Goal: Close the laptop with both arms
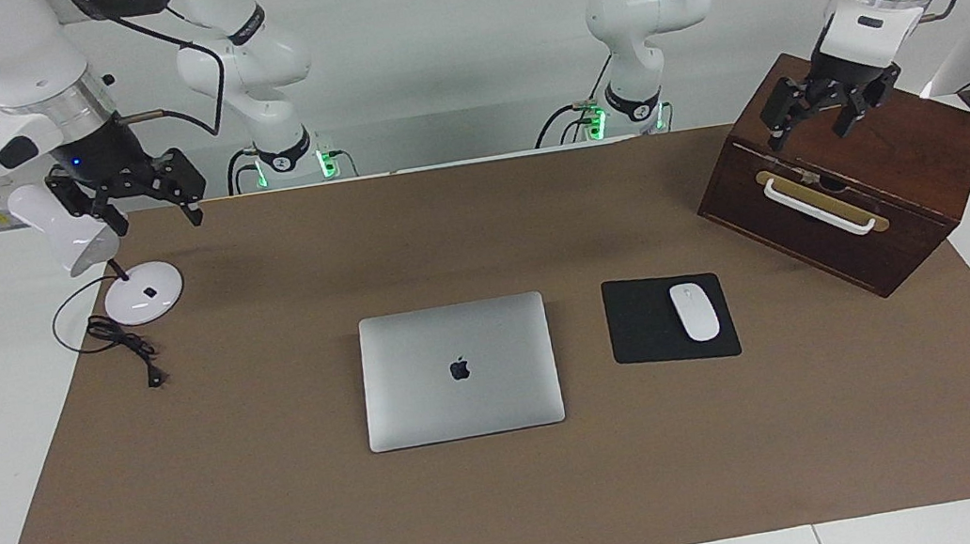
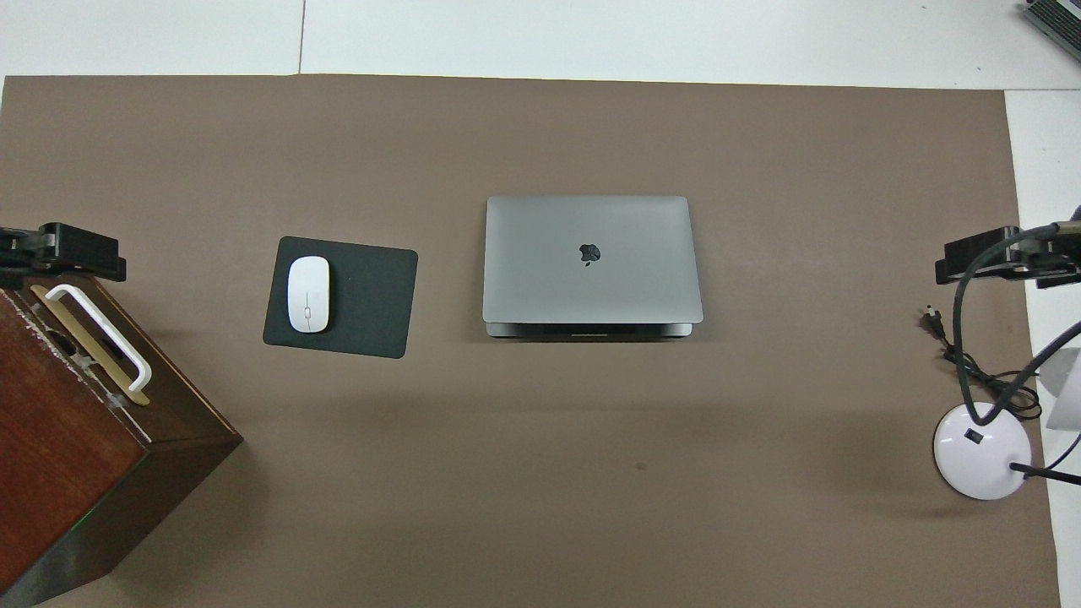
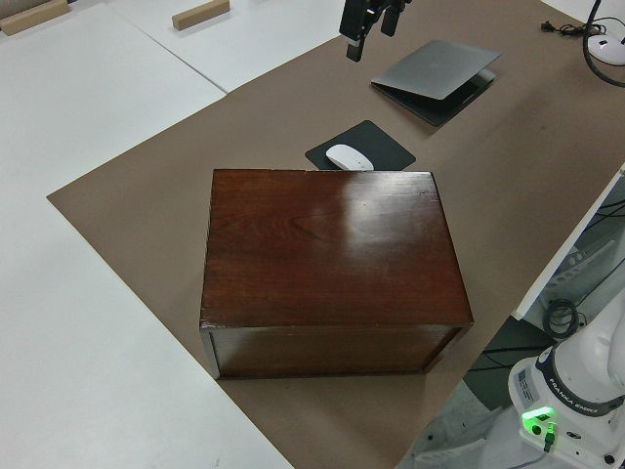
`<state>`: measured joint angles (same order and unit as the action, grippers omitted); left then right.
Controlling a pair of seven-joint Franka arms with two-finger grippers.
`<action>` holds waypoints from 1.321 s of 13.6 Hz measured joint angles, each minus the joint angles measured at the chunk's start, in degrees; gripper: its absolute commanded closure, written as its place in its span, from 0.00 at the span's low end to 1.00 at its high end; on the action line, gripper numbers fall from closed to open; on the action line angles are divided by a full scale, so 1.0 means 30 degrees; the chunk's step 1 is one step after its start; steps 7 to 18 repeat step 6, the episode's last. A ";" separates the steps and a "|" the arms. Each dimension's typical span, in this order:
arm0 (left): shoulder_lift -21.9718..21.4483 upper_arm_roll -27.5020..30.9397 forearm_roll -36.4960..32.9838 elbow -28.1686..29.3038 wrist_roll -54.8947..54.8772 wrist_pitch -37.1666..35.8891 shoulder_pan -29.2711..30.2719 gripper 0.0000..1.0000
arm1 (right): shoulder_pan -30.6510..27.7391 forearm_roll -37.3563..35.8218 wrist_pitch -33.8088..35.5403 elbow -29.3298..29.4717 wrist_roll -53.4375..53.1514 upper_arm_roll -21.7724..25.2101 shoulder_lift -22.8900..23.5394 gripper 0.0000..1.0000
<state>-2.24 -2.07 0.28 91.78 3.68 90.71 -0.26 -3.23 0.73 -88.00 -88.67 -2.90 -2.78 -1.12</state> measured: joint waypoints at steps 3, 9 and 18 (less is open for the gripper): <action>-0.0077 -0.0047 0.0000 -0.0003 0.0001 0.0011 0.0025 0.00 | 0.0000 -0.0003 0.0000 0.0000 0.0000 0.0000 0.0000 0.00; -0.0083 -0.0084 0.0000 -0.0003 0.0001 0.0011 0.0025 0.00 | 0.0000 -0.0005 0.0000 0.0000 0.0000 0.0000 0.0000 0.00; -0.0083 -0.0084 0.0000 -0.0003 0.0001 0.0011 0.0025 0.00 | 0.0000 -0.0005 0.0000 0.0000 0.0000 0.0000 0.0000 0.00</action>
